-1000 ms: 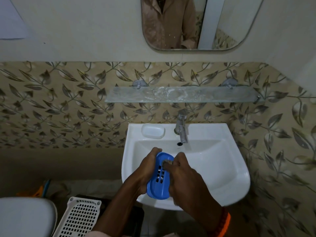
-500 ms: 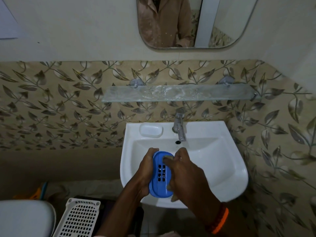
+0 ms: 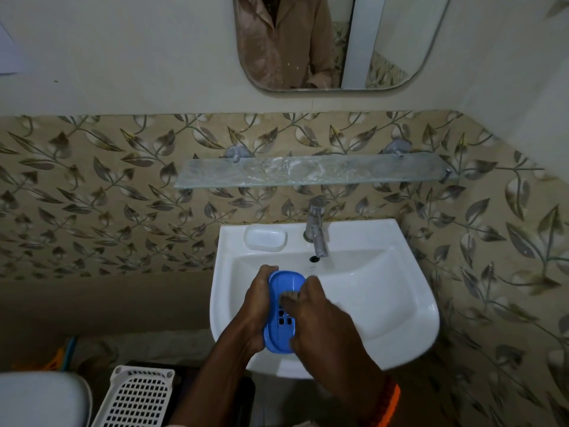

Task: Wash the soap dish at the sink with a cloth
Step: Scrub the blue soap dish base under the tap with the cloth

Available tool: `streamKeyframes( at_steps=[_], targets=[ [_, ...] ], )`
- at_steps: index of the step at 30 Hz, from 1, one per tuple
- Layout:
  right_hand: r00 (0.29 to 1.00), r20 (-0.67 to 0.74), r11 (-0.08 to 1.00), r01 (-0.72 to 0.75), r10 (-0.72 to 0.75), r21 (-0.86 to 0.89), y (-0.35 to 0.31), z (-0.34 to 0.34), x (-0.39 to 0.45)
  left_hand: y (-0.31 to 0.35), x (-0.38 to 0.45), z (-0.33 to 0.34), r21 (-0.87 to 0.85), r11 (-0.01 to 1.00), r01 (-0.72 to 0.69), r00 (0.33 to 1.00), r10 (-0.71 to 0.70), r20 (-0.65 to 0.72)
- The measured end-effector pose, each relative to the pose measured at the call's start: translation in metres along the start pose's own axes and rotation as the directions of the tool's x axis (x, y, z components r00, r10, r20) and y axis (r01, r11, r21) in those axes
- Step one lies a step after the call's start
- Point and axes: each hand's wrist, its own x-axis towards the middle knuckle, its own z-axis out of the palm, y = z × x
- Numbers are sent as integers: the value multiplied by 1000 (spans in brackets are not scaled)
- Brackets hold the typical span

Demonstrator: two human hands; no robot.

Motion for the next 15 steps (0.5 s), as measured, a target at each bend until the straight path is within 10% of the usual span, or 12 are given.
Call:
streamKeyframes(
  at_steps=[15],
  targets=[
    [974, 197, 988, 130, -110, -87, 14, -21, 0, -2, -5, 3, 34, 995, 90, 994, -92, 51]
  ],
)
